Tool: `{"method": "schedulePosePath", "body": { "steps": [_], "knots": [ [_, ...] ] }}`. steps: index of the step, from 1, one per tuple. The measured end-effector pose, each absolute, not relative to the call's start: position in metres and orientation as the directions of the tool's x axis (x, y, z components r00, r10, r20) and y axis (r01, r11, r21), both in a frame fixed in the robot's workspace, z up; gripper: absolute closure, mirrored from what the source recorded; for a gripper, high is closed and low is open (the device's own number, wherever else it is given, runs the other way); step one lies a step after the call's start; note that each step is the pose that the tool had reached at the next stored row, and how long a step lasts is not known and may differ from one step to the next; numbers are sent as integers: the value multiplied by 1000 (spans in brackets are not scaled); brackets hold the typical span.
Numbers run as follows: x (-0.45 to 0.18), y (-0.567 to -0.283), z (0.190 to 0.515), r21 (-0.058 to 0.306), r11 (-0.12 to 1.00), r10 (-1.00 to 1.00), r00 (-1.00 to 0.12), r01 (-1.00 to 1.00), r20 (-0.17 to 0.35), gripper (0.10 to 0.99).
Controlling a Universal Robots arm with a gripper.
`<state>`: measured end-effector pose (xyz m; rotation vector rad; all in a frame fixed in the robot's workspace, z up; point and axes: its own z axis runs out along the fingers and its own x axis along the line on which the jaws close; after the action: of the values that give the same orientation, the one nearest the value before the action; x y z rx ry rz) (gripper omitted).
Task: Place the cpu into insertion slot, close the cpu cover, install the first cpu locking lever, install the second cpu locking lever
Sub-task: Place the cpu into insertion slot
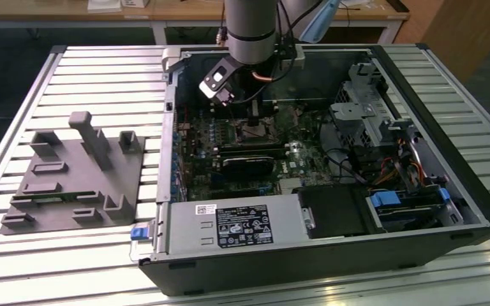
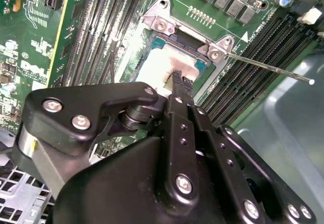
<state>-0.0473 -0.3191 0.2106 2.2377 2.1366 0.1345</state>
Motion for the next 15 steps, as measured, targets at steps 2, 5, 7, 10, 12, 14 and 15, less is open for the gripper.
{"method": "schedulePosePath", "body": {
  "steps": [2,5,7,10,12,14,15],
  "knots": [
    [-47,-319,211,92,-47,999,45,995,32,980],
    [-47,-319,211,92,-47,999,45,995,31,980],
    [-47,-319,212,92,-47,999,45,995,32,980],
    [-47,-319,218,92,-47,999,45,995,32,980],
    [-47,-319,222,92,-47,999,45,995,31,980],
    [-47,-319,227,92,-47,998,45,995,32,980],
    [-47,-319,229,92,-47,999,45,995,32,980]
  ]
}}
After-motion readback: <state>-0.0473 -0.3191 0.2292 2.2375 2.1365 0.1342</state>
